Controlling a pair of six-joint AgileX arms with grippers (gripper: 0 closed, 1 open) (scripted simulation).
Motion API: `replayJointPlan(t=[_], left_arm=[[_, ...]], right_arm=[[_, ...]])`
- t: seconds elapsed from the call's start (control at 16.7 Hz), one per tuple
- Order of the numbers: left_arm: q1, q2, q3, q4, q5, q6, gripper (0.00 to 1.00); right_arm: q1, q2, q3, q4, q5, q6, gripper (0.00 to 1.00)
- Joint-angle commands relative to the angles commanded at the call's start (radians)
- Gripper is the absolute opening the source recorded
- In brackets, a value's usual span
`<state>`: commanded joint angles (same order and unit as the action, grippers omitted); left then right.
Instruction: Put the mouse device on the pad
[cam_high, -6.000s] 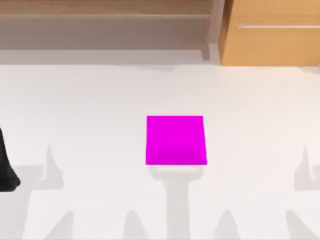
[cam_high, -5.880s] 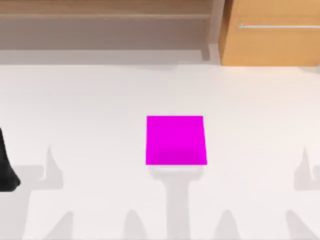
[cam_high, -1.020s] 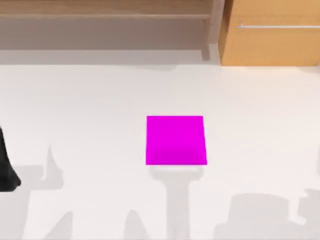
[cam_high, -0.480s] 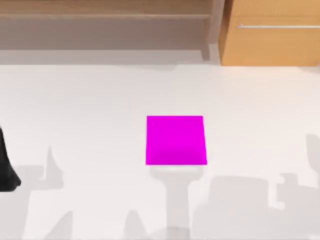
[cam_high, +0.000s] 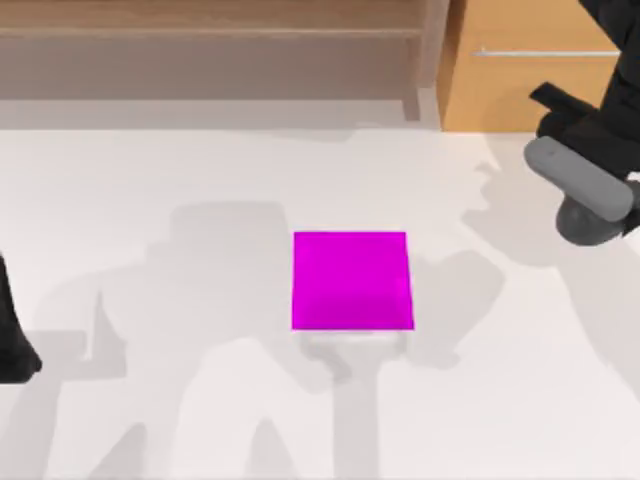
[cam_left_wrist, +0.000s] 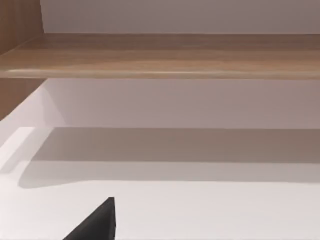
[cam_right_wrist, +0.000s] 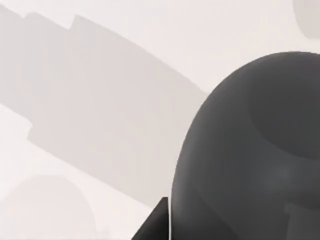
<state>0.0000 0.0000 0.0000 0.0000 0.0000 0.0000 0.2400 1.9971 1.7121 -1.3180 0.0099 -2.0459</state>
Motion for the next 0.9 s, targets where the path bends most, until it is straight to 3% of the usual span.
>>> replayJointPlan(t=[0.24,0.48,0.9], left_arm=[[0.0,0.0,0.0,0.0,0.0,0.0,1.0],[0.0,0.0,0.0,0.0,0.0,0.0,1.0],[0.0,0.0,0.0,0.0,0.0,0.0,1.0]], right_arm=[[0.228,0.265,0.354,-0.055,-0.004,-0.217,0.0],[0.388,0.439,0.557,-0.081,-0.002,-0.357,0.0],[0.422,0.473,0.595,-0.083,-0.002,-0.385,0.0]])
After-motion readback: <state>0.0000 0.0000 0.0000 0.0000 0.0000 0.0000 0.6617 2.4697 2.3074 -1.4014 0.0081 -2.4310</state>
